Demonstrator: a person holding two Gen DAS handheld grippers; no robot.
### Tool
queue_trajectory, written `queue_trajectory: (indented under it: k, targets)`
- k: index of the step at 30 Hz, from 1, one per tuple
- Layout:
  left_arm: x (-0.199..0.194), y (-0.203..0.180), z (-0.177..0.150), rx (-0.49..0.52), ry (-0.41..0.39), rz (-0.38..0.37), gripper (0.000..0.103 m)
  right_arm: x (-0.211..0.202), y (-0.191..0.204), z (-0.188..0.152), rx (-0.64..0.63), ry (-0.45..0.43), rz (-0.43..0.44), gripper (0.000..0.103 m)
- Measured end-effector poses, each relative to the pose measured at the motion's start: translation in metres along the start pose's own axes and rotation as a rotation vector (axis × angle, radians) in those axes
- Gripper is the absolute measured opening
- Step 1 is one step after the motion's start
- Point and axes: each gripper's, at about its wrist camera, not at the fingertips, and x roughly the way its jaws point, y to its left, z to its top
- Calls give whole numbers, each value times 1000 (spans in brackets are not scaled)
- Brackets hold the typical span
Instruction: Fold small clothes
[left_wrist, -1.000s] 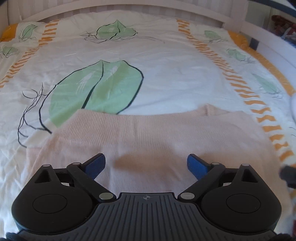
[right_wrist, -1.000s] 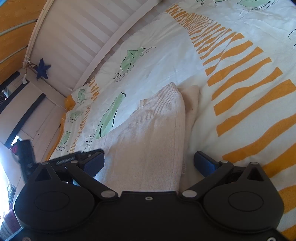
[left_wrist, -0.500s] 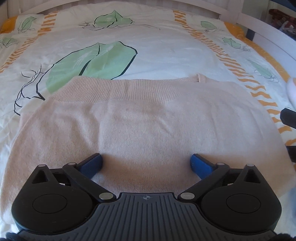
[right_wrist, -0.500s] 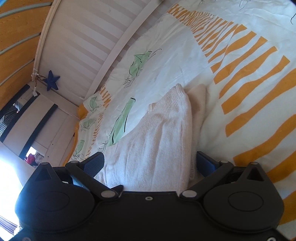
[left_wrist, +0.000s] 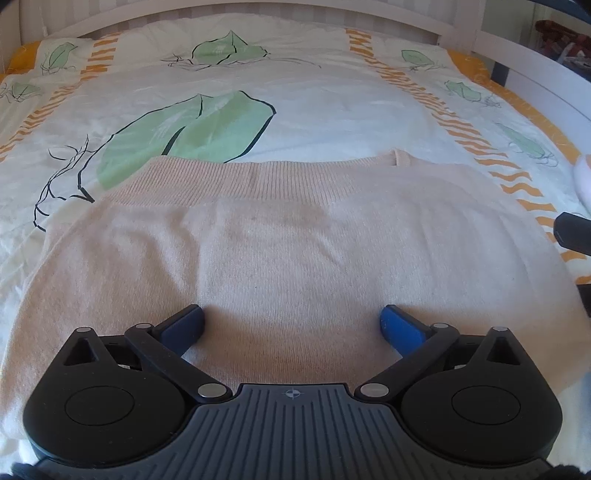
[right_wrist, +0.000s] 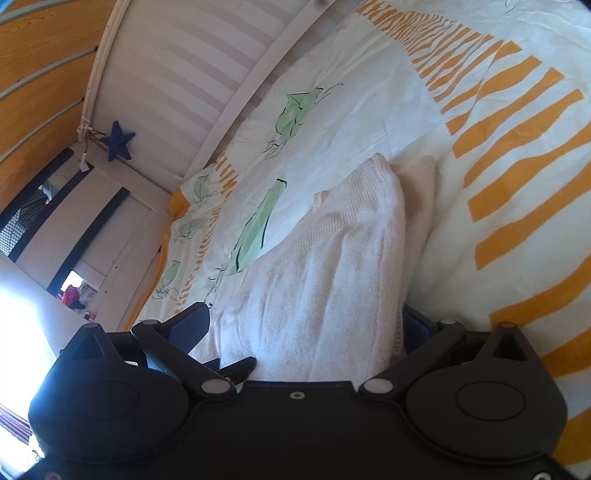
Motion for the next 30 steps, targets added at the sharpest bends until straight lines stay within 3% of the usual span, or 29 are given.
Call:
queue_trajectory:
  k: [1, 2, 3, 4, 7, 10, 14, 20, 25, 30]
  targets:
    - [0, 1, 2, 0, 9, -5, 103, 1, -3, 0, 18, 10, 3, 69]
    - [0, 2, 3, 1, 18, -9, 103, 4, -10, 0, 60, 27, 12, 58]
    - [-1, 2, 5, 5, 29, -11, 103, 6, -18, -2, 111, 41, 17, 36]
    - [-2, 2, 8, 12, 40, -12, 103, 7, -24, -3, 142, 39, 20, 30]
    - [-6, 0, 18, 48, 53, 8, 101, 4, -18, -2, 126, 30, 16, 31]
    - [-7, -4, 30, 94, -2, 95, 101, 4, -7, -2, 74, 28, -4, 32]
    - [11, 4, 50, 18, -3, 175, 101, 3, -10, -1, 94, 22, -7, 32]
    - [36, 9, 57, -23, 78, 172, 103, 1, -7, 1, 82, 10, -5, 32]
    - [13, 33, 58, -97, 106, 74, 100, -3, -6, 1, 68, -2, -9, 32]
    - [-42, 74, 25, -181, 8, 20, 100, -3, -4, -2, 39, -5, -31, 32]
